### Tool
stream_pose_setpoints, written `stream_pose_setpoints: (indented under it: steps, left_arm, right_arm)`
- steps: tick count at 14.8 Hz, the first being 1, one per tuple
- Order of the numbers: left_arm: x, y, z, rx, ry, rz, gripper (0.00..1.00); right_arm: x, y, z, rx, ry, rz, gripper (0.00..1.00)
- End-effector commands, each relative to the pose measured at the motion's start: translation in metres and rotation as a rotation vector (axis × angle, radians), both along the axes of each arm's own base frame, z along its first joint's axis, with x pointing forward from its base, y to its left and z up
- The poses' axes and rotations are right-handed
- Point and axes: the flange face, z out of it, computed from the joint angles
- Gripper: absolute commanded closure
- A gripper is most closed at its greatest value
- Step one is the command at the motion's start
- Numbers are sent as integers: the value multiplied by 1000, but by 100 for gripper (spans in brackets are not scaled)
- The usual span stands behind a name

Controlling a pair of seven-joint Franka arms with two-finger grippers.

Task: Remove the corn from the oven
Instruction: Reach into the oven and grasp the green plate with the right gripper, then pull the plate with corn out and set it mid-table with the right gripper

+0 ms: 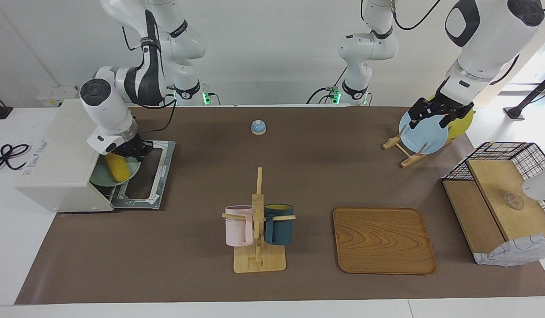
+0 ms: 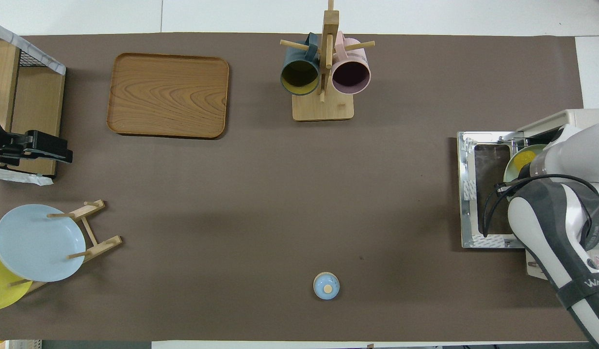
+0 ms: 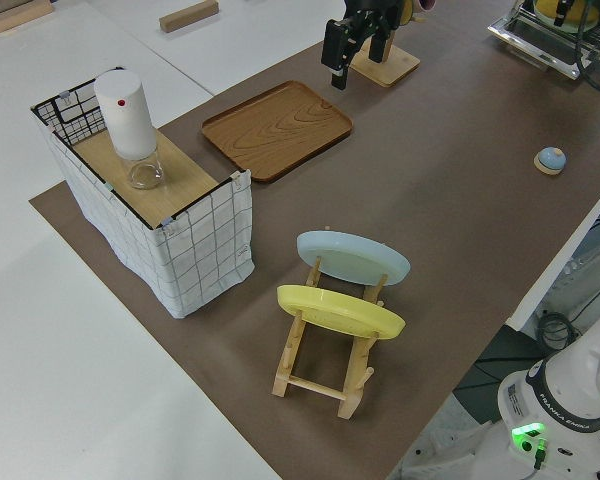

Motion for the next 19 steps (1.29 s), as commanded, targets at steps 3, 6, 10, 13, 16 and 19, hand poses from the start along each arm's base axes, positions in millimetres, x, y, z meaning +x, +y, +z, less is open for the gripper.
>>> stream_pose_setpoints:
  steps: [3,6,10,13,16,19]
  left_arm:
    - [-4,3,5,22,1,-6,0]
    - [-5,3,6,22,0,-6,0]
    - [-5,3,5,23,3,-6,0]
    - [-5,3,5,23,4,-6,0]
    - [-6,3,5,23,6,-6,0]
    - [-6,4,5,23,9,-5,0]
  right_arm:
    - [9,24,16,-40,39,85,100]
    - [16,58,28,-109,51,121,100]
    - [9,110,32,-222,52,162,100]
    - [6,136,40,-250,45,173,100]
    - [9,170,60,-282,45,140,100]
    - [-3,235,67,-271,-20,98,100]
